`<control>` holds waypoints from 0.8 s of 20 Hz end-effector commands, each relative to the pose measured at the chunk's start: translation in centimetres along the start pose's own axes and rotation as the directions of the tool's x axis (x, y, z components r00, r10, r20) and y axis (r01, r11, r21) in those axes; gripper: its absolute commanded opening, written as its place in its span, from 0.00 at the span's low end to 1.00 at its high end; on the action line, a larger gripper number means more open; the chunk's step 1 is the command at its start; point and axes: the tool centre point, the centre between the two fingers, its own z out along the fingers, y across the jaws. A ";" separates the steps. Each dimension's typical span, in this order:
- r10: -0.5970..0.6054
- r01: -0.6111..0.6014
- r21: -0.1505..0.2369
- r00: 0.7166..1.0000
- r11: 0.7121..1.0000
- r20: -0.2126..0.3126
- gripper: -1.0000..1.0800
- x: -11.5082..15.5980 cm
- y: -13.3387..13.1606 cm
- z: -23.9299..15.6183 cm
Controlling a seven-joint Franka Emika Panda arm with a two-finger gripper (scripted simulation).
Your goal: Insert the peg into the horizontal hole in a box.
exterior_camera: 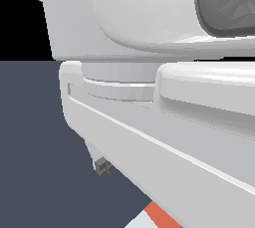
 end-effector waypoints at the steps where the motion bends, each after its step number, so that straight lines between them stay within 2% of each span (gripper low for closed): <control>1: 0.063 -0.063 0.004 0.998 0.998 0.001 0.96 -1.5 0.5 0.9; 6: 0.120 -0.120 0.009 0.993 0.993 0.002 0.96 -2.9 0.8 1.8; 11: 0.114 -0.114 0.009 0.994 0.993 0.003 0.96 -2.9 0.7 2.1; 16: 0.118 -0.118 0.010 0.993 0.993 0.002 0.96 -3.0 0.6 4.2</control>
